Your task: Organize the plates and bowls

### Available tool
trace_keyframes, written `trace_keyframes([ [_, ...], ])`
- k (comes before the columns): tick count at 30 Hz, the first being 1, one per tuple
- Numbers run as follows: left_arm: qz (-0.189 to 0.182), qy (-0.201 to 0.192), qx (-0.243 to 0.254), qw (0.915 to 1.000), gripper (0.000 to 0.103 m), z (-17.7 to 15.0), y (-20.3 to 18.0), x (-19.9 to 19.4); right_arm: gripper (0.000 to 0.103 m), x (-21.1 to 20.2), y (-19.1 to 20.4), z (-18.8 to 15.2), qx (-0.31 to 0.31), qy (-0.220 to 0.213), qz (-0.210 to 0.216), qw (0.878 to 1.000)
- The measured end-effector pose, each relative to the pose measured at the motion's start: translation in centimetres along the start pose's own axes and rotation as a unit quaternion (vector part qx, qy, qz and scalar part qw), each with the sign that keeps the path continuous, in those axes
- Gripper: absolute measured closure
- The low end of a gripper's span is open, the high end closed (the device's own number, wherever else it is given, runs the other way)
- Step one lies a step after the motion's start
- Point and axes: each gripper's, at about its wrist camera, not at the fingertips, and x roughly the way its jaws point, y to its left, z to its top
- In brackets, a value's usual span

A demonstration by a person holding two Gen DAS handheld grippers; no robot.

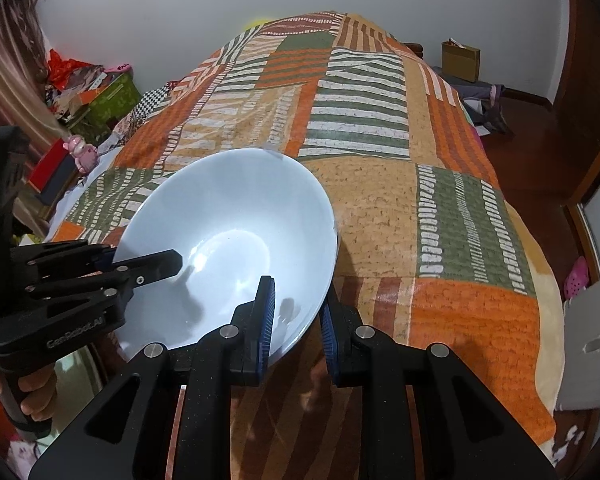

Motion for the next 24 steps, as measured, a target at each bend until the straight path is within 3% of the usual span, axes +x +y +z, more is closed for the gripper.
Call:
trace_keyframes([
  [24,0.019,-0.084,-0.005,0.9962,0.083,-5.1,-0.2,-13.9,0.083,-8.0,7.0,-1.5,-0.029,-0.066,0.014,0.997],
])
